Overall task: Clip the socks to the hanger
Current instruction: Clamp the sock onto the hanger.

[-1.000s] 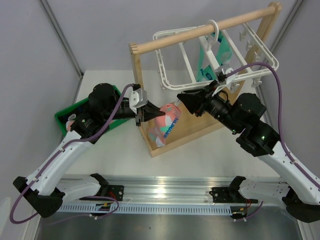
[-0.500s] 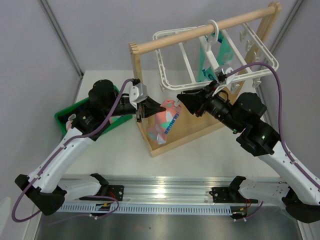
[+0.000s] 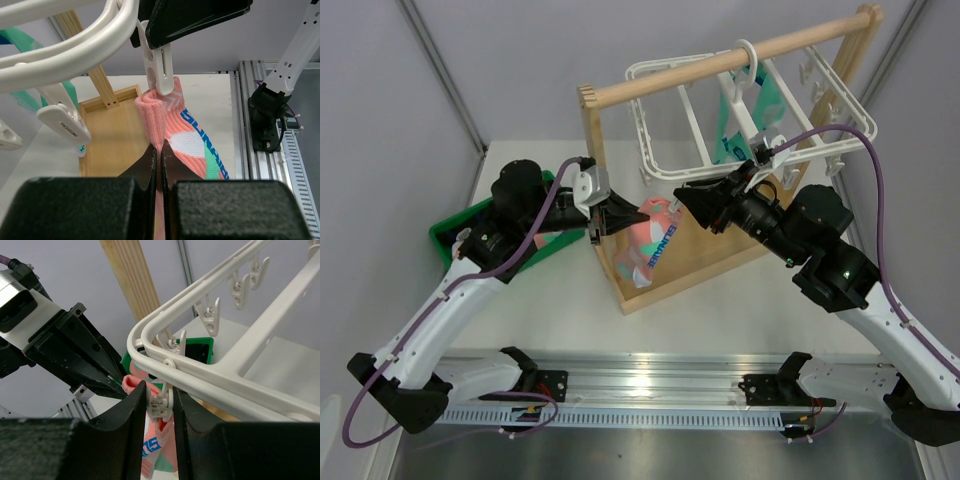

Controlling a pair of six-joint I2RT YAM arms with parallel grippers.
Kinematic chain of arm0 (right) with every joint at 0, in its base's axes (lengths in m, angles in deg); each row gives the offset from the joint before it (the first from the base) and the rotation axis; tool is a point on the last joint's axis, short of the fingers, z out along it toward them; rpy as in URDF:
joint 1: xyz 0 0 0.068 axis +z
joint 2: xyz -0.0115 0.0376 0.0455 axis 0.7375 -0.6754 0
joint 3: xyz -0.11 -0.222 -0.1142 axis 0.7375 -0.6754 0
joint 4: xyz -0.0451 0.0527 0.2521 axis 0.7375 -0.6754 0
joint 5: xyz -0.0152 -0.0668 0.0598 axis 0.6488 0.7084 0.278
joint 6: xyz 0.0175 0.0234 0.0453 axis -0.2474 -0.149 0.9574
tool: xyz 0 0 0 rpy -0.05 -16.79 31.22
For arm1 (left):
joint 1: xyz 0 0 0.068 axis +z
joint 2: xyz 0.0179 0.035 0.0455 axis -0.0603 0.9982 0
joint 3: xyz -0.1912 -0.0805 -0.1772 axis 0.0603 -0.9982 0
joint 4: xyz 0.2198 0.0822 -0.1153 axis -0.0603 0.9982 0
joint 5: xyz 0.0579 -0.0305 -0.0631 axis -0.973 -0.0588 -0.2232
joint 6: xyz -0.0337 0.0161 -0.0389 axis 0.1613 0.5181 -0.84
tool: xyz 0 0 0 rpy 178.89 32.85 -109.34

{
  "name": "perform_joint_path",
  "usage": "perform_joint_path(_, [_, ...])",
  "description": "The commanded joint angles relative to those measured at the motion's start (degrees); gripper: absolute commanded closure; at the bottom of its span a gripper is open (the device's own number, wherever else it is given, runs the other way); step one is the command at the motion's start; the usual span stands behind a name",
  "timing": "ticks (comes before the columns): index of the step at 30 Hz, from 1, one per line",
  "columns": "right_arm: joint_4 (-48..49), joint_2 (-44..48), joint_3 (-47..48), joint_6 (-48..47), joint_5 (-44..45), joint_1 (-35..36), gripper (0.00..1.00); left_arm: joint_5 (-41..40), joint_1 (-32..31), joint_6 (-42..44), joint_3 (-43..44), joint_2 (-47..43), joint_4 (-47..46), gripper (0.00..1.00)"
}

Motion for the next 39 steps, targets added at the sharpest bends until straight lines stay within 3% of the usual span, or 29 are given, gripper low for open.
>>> perform_joint_path(1, [-0.32, -0.10, -0.28, -0.33, -0.90, -0.08, 1.00, 2.25, 0.66, -0.68, 0.94, -2.01, -3.36, 0.99])
perform_joint_path(29, [-0.76, -0.36, 0.43, 0.20, -4.06, 0.01, 1.00, 2.17, 0.84, -9.73, 0.24, -1.13, -14.61, 0.99])
perform_joint_path(30, [-0.76, -0.36, 0.34, 0.28, -3.80, 0.00, 0.96, 2.17, 0.84, -9.90, 0.14, -1.13, -16.26, 0.99])
perform_joint_path(32, [-0.59, 0.07, 0.25, 0.29, -3.71, 0.00, 0.78, 2.34, 0.84, -10.08, 0.23, -0.78, -16.10, 0.99])
perform_joint_path(33, [-0.33, 0.25, 0.16, 0.28, -3.63, 0.00, 0.58, 2.43, 0.84, -10.17, -0.03, -0.78, -16.02, 0.99])
perform_joint_path(36, [-0.15, 1.13, -0.10, 0.37, -2.93, 0.00, 0.24, 2.25, 0.84, -10.26, -0.73, -0.78, -15.75, 0.99])
perform_joint_path(39, [-0.32, 1.92, 0.08, 0.55, -2.22, 0.00, 0.07, 1.55, 0.75, -10.35, -2.05, -1.30, -15.66, 0.97])
